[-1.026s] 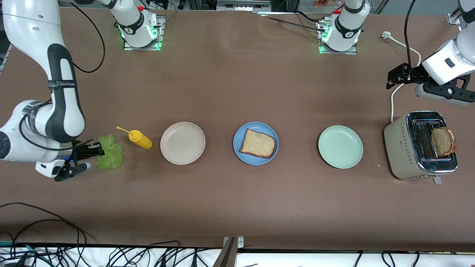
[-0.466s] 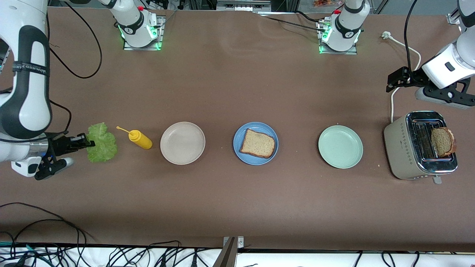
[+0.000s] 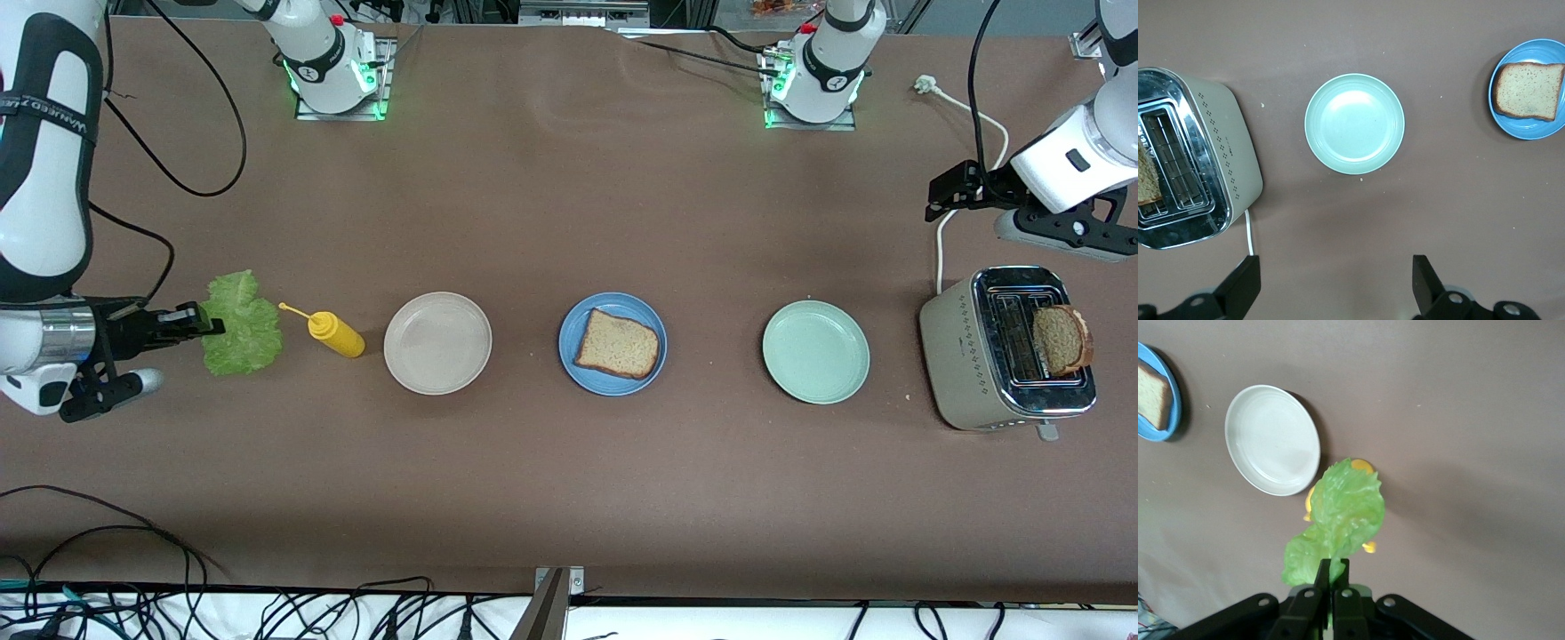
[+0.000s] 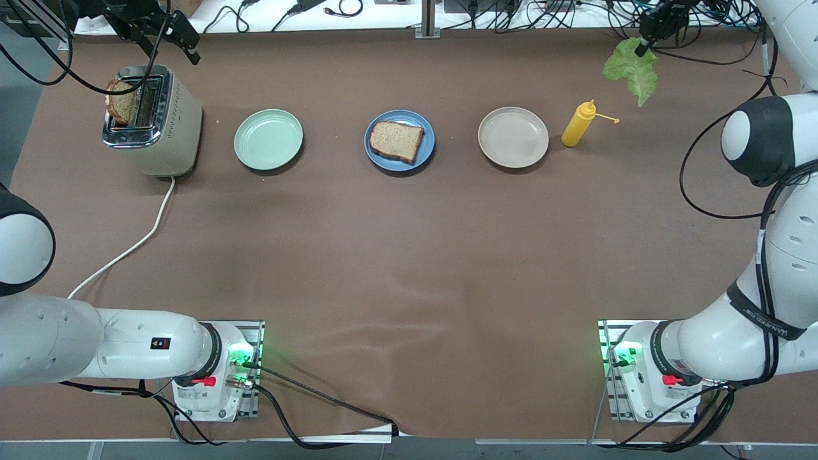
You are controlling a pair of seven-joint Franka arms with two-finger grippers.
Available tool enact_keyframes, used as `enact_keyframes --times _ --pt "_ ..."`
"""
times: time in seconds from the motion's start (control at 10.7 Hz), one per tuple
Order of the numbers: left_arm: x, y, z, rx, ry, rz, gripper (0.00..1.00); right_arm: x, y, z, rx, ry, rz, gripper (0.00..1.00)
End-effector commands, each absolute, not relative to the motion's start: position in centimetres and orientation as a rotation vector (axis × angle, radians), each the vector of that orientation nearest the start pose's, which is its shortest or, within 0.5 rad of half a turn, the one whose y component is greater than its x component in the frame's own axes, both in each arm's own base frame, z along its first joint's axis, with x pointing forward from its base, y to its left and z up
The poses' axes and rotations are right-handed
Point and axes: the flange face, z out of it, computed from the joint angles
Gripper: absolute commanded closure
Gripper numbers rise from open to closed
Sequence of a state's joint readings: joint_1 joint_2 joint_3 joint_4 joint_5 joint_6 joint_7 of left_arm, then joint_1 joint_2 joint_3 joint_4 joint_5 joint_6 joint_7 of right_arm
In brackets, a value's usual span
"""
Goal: Make sandwich in blue plate with both arms
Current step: 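Lift the lettuce with the right gripper and carry it toward the blue plate, then move the lettuce over the blue plate and lower it onto the toast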
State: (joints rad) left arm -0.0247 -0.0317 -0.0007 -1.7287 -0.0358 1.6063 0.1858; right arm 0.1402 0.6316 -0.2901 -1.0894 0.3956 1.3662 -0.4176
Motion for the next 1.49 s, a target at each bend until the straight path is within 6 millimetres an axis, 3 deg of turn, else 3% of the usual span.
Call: enact_keyframes --times 0.0,0.47,0.84,1.4 --pt "54.5 -1.9 57.6 -3.170 0.325 0.129 0.00 69.0 6.7 46.4 -2.772 -0.238 0.424 1.00" --pt "54.5 -1.9 57.6 -3.170 0.327 0.129 0.00 68.9 17.6 47.6 -2.766 0.059 0.378 1.00" --pt "54.5 -1.9 57.6 -3.170 0.327 0.129 0.00 68.5 26.0 47.4 -2.754 0.257 0.270 1.00" --pt "54.5 -1.9 57.6 -3.170 0.325 0.129 0.00 67.9 37.5 43.0 -2.622 0.637 0.121 1.00"
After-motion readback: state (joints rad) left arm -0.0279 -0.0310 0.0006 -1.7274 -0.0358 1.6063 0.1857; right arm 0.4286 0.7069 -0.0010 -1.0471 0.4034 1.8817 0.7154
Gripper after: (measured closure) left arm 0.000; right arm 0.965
